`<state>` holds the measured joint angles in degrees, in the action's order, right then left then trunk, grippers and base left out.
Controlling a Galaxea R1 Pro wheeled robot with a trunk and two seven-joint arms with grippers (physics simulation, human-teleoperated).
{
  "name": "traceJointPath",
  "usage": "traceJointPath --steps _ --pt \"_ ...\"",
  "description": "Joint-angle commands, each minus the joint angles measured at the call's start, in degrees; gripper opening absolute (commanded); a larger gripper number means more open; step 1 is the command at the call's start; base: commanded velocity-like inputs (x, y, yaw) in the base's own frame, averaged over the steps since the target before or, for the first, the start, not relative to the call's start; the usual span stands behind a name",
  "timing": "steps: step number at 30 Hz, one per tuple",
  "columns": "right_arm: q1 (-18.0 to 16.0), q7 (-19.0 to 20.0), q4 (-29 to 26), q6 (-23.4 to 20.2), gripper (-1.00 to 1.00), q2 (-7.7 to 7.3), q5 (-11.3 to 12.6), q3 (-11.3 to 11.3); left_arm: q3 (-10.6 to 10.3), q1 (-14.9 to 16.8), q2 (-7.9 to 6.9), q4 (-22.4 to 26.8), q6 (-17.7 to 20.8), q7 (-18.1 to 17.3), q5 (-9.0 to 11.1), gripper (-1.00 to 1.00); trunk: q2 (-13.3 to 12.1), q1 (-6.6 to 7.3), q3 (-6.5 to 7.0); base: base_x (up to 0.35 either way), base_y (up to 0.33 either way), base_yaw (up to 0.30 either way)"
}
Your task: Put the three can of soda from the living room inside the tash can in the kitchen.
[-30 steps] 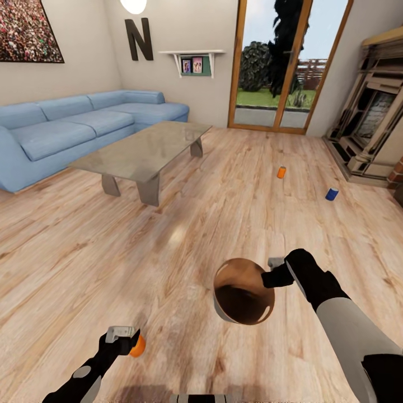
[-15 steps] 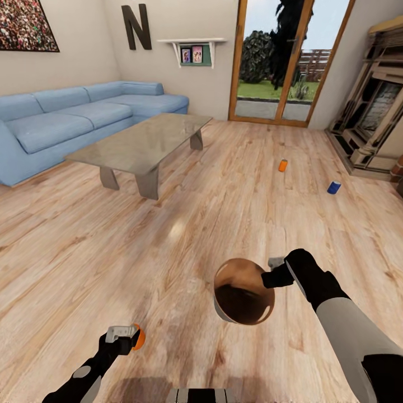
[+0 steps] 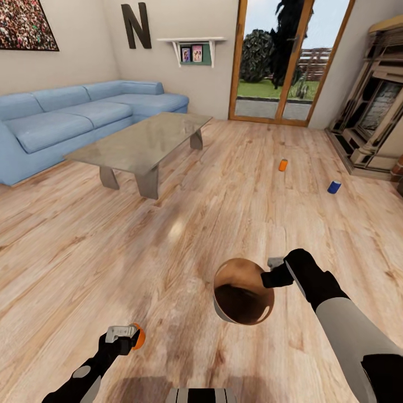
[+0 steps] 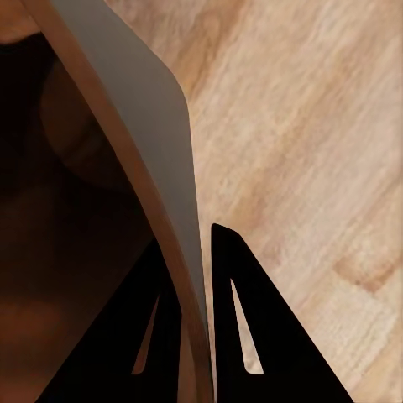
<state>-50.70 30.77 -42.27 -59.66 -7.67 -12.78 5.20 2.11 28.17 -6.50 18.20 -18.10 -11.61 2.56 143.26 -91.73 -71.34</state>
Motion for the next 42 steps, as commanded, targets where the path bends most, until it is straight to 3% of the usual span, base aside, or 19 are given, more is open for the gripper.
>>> traceJointPath --steps 1,9,38,42 --pt "0.0 0.3 0.0 -0.3 -1.0 0.02 1.5 0.0 0.0 0.0 0.0 0.0 0.0 0.0 0.0 1.0 0.0 -0.02 -0.22 0.0 0.0 0.0" --pt "0.0 0.3 0.0 -0.3 -1.0 0.02 1.5 0.0 0.0 0.0 -0.01 0.0 0.0 -0.1 0.0 1.0 0.1 -0.15 -1.71 0.0 0.0 0.0" --pt "0.2 0.3 -0.2 -0.3 -1.0 0.02 0.7 0.0 0.0 0.0 -0.01 0.0 0.1 -0.2 0.1 1.0 0.1 -0.15 -1.95 0.055 0.009 0.0" --pt "0.2 0.3 -0.2 -0.3 -1.0 0.05 0.6 0.0 0.0 0.0 -0.01 0.0 0.1 -0.2 0.1 1.0 0.1 -0.25 -2.83 0.001 0.0 0.0"
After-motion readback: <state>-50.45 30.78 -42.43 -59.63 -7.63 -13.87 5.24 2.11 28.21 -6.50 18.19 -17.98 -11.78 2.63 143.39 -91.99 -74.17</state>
